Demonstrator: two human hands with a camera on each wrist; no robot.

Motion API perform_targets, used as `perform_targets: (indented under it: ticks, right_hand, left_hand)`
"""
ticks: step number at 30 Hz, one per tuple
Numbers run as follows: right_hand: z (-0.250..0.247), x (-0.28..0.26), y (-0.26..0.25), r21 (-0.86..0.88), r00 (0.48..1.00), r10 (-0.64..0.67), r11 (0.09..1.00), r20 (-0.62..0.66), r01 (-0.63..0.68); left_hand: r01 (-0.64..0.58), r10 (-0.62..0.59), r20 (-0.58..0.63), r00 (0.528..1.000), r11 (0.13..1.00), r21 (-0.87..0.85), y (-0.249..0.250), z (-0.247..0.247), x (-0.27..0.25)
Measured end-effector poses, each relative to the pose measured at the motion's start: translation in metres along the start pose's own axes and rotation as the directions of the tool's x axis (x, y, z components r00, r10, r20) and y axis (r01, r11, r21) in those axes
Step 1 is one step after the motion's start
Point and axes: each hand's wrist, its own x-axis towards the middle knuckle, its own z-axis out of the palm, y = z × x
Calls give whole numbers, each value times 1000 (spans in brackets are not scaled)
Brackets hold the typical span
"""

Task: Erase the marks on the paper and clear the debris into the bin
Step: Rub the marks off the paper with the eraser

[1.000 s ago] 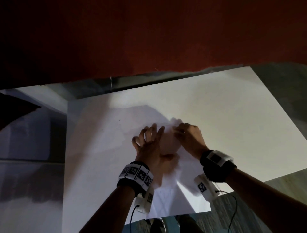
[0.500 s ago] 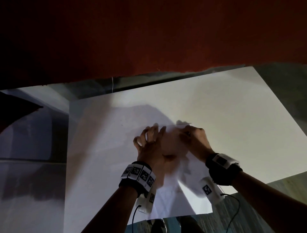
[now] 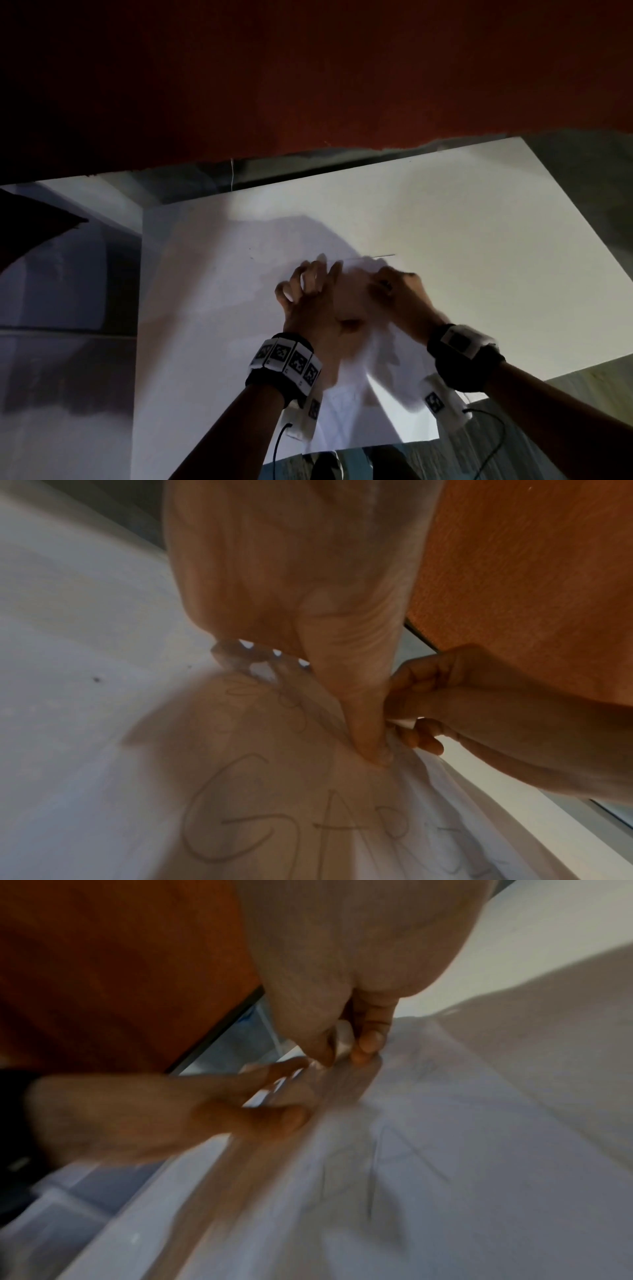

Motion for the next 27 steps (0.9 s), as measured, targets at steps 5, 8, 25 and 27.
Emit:
perform_targets:
  ticks: [5,8,25,27]
  right_hand:
    - [16,-18,-21,30,994,-95,995,63,93]
    - [-4,3,-4,17,999,25,1000,-28,-24]
    - [3,13,-6,90,997,20,996,75,-27]
    - [1,14,-3,23,998,54,998,23,-55]
  left_hand:
    - [6,-4,-30,1000,999,37,0,-2,-3]
    - [-3,3,1,1000,1000,-24,3,-6,-5]
    - [-6,5,-22,1000,1000,-10,3,-2,-4]
    - [-11,10,-22,1000,1000,-4,2,-5,-6]
